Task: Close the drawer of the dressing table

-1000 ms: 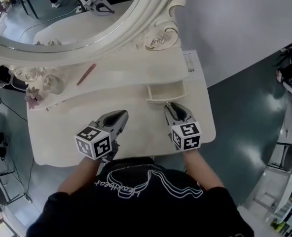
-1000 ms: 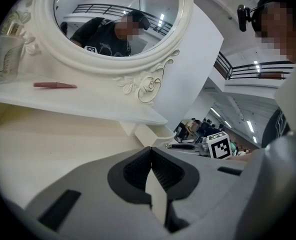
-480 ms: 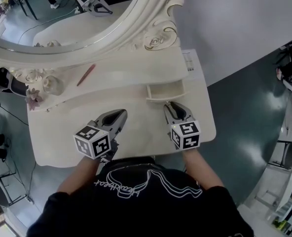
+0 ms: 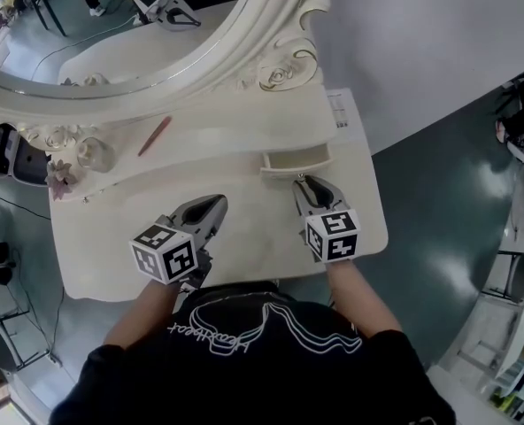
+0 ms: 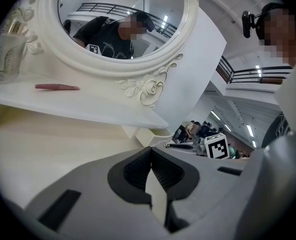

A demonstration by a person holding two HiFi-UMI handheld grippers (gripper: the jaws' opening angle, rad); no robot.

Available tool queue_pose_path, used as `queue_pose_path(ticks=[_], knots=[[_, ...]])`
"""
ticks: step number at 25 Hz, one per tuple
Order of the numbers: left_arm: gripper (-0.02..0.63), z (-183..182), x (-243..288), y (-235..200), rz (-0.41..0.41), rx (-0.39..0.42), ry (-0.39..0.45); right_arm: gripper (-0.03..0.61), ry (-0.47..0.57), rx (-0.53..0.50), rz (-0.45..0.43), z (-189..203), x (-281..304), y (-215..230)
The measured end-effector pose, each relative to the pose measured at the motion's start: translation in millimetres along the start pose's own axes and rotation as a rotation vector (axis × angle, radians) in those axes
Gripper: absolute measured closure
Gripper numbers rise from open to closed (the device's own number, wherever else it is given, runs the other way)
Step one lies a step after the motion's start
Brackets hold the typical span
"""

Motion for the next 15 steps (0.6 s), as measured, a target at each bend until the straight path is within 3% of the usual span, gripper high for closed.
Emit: queue_pose_path(ticks=[15], knots=[[0.611, -9, -2, -7, -0.003, -0.011, 0.014, 0.472, -0.016, -0.003, 0.015, -10, 20, 6]])
Point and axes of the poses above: the fingertips, and each gripper's own axes: x forward along the fingers, y to its right, z out of its underside, the point moved 2 cm from there along -x, backward along the fingers, and after that the axes turned 11 degrees about z, right-handed, at the moved point
